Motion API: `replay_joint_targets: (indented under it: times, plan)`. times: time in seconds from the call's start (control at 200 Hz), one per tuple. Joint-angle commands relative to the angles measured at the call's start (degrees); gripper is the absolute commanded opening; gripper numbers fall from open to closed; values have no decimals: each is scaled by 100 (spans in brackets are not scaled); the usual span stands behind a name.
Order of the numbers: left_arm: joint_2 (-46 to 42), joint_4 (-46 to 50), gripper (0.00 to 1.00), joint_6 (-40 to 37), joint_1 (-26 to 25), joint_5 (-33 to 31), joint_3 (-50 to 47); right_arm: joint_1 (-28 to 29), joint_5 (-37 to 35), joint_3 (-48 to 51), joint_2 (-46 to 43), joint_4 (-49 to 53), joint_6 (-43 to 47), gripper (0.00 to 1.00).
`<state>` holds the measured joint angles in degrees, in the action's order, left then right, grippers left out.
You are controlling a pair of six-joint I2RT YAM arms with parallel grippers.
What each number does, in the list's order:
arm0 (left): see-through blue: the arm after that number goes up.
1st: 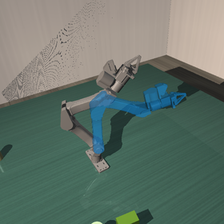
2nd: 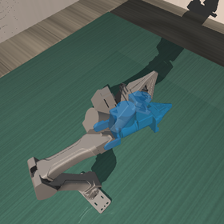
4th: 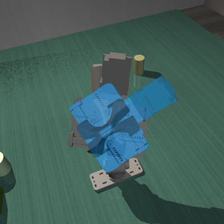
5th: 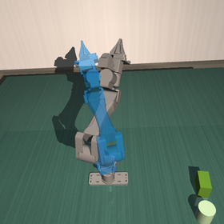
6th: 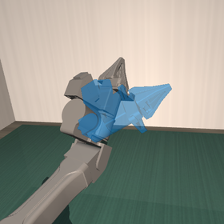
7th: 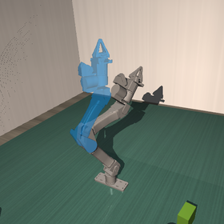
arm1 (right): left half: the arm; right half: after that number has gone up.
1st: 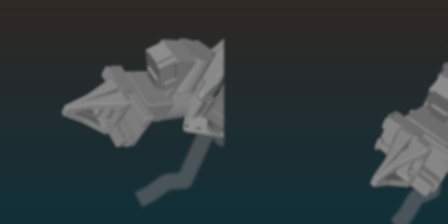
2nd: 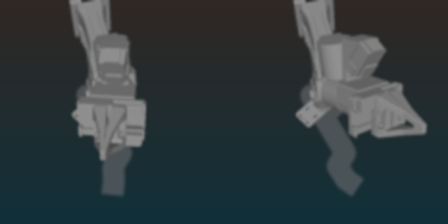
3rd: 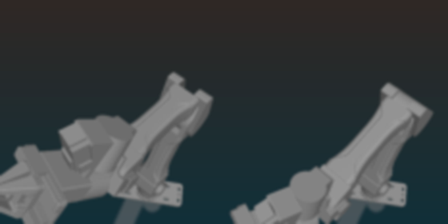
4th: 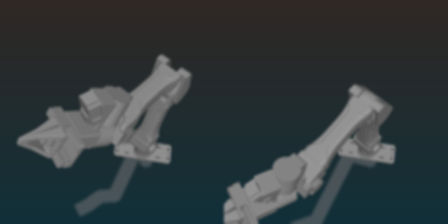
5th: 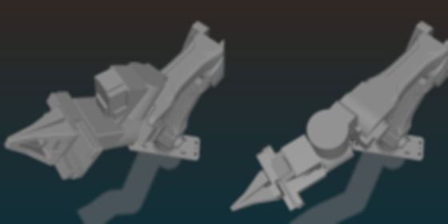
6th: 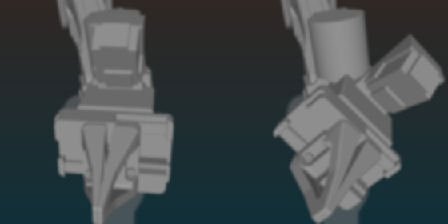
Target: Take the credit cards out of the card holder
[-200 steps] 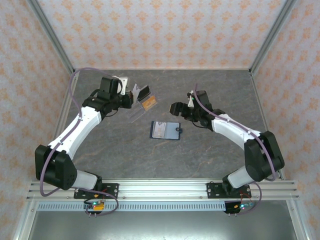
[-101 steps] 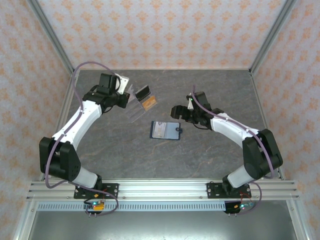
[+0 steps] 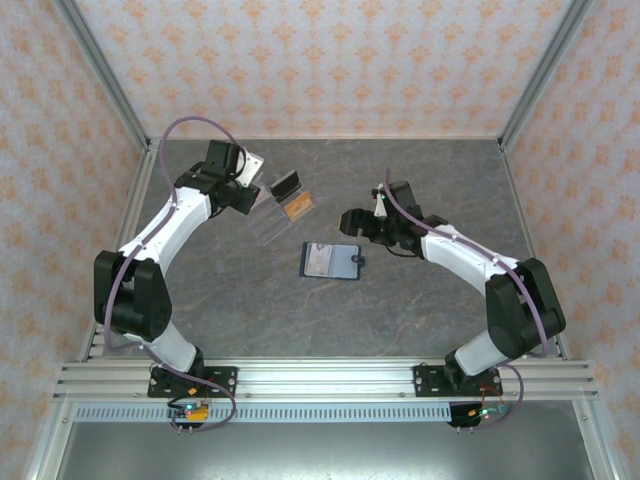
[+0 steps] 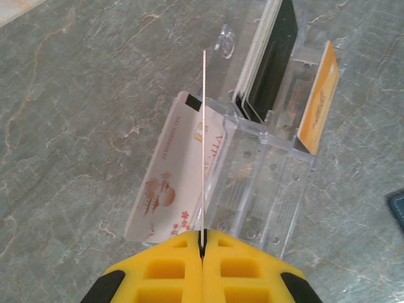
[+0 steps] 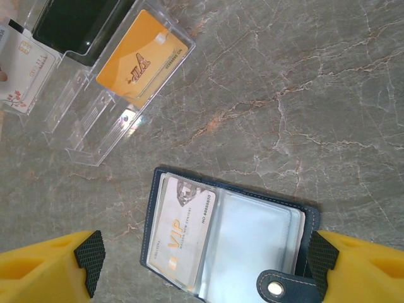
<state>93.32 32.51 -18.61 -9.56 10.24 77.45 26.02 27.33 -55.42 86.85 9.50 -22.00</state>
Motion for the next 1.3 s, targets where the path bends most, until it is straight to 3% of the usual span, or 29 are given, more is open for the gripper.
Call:
replay_joint_targets:
  times: [0.0,0.31,1.291]
  plan:
    - [86,203,0,-288,115,50,258,-32,70,-205,4,22,-85,85]
    - [523,607,0,-628,266,381,570,-32,233,-486,249,183,-166,85]
    - [566,715,0,-1065,552,470,724,-31,387,-707,595,293,-331,83]
